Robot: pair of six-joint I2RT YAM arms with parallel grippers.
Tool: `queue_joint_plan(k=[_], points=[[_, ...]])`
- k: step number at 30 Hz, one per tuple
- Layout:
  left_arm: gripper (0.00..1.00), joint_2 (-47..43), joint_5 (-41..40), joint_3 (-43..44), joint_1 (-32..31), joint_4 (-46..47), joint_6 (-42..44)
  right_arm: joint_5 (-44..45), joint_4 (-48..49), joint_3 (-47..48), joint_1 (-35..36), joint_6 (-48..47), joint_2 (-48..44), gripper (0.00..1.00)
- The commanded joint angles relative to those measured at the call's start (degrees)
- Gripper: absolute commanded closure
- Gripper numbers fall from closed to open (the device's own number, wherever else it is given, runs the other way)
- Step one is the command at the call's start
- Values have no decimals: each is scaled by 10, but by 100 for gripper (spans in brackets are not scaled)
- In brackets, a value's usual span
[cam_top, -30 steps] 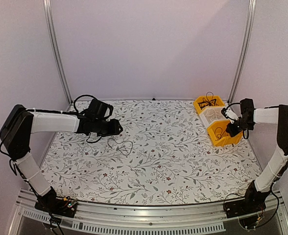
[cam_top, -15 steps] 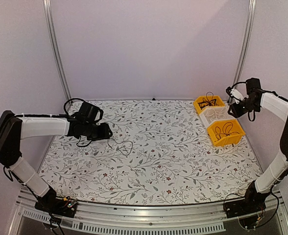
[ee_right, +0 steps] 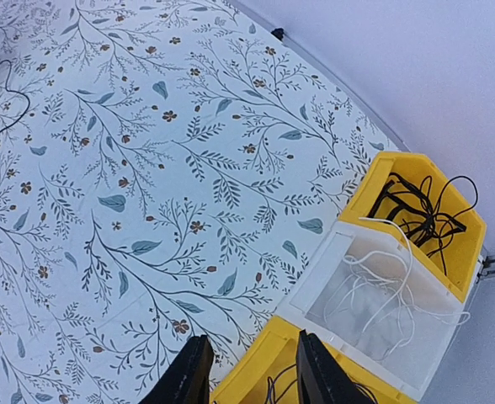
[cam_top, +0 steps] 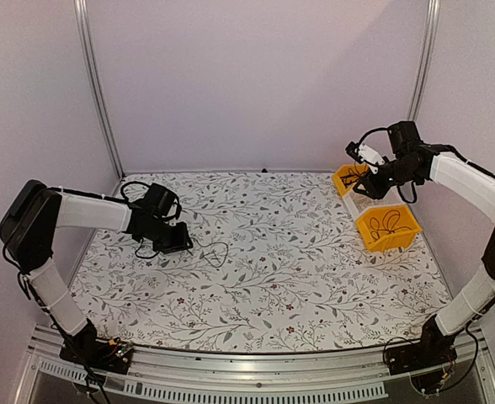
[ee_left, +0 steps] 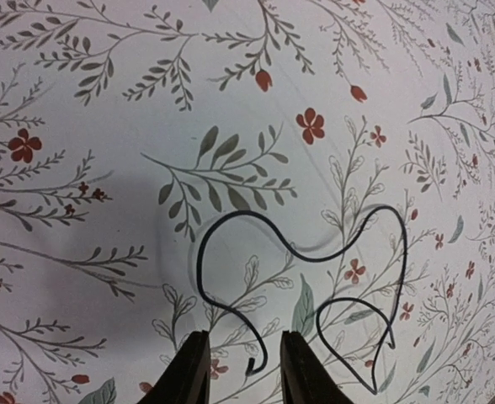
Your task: Untangle the cables
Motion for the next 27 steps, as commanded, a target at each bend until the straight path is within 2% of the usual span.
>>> queue_joint_plan(k=[1,3,6,13,22,27], points=[[78,31,36,34,5,-1,1,-30,-14,29,28,-4,6,61],[91,35,53,39,5,12,5,-49,-20,39,42,-4,10,62],[100,14,85,35,5,47,14,-91,-29,53,66,-4,13,62],[100,-85,206,15,-5,173,54,-196,41,62,109,28,0,60],[100,-108,283,67,-25,189,49,-205,62,146,181,73,87,40],[100,-96,315,110,-40,194,43,-235,59,189,207,70,136,37]])
